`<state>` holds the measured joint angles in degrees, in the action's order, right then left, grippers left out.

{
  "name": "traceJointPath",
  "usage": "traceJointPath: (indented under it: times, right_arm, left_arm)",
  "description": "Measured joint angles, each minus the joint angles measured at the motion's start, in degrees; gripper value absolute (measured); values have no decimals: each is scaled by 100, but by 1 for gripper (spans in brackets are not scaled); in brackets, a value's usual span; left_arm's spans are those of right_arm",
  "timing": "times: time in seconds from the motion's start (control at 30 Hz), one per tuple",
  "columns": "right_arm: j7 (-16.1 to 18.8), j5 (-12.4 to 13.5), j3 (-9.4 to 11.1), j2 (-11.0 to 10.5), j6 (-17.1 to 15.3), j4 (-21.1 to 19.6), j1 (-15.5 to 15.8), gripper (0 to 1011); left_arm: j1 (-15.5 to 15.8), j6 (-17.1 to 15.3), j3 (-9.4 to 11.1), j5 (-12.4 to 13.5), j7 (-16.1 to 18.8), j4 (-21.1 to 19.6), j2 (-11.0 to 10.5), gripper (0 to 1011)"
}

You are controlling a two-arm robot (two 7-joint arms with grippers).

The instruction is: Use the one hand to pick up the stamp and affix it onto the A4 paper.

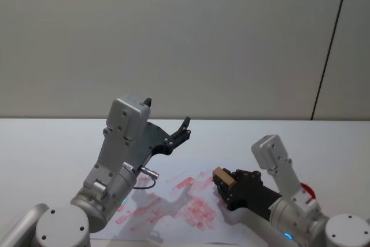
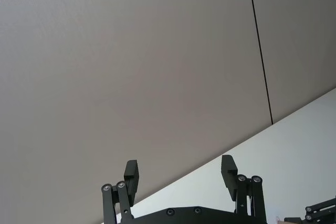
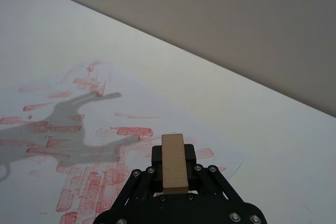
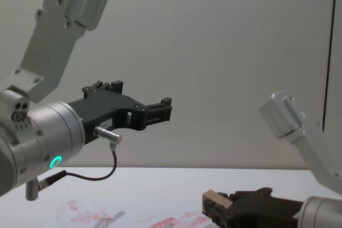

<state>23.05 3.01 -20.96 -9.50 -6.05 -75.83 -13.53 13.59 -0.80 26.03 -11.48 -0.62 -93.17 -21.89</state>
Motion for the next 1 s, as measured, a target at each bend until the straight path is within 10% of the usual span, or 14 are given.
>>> traceJointPath:
  times: [1.0]
  right_arm:
    - [4, -121, -97, 157, -63, 540, -205, 220]
  left_arm:
    - [0, 0, 0, 0, 0, 0, 0, 1002]
